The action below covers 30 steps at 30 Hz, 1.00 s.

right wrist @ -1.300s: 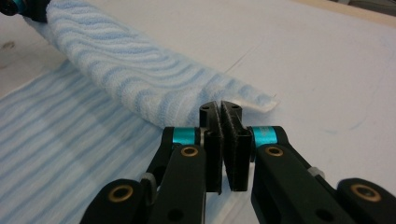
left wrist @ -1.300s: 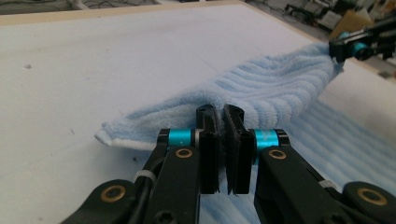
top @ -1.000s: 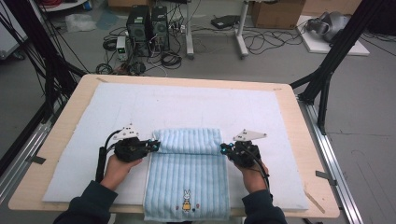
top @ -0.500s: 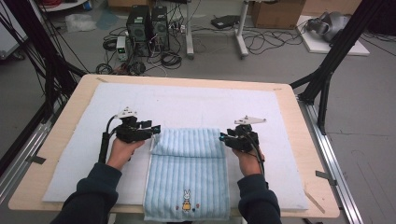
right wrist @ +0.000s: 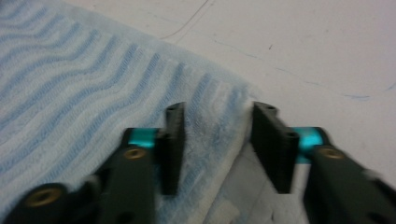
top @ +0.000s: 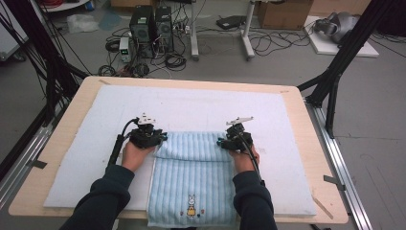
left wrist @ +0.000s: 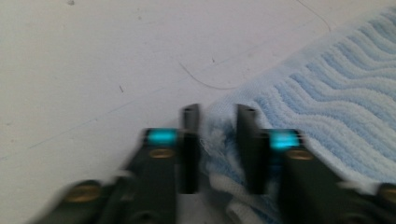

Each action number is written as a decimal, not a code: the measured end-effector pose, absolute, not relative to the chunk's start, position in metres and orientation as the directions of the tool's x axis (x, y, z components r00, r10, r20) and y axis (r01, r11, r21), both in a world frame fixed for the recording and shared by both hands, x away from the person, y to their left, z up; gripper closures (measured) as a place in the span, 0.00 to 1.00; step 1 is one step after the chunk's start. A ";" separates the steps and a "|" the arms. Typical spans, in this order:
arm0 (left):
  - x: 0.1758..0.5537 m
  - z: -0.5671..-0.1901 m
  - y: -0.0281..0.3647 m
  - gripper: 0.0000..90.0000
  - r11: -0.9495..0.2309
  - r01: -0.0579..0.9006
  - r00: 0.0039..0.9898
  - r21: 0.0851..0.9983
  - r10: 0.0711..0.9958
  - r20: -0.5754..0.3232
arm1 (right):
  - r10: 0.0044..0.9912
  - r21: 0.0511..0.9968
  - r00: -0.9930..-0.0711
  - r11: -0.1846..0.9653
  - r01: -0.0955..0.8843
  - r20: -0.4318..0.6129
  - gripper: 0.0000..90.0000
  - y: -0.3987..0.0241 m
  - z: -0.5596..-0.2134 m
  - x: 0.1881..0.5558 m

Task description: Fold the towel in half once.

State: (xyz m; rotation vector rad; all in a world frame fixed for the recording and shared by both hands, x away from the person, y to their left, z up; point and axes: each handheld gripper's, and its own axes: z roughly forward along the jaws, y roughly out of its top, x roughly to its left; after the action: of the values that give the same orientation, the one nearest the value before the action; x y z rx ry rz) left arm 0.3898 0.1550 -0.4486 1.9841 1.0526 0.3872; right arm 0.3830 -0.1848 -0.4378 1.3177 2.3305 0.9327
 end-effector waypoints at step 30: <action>0.306 -0.405 0.187 0.94 -0.096 0.399 0.725 0.912 0.642 -0.250 | 0.753 0.860 -0.658 0.317 0.401 0.029 0.95 -0.208 -0.392 0.298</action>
State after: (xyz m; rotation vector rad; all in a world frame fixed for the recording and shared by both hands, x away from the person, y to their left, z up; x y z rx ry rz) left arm 0.3060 0.1873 -0.4052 1.7190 0.8339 0.2495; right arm 0.2984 -0.2077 -0.3918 1.0266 2.2112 1.2785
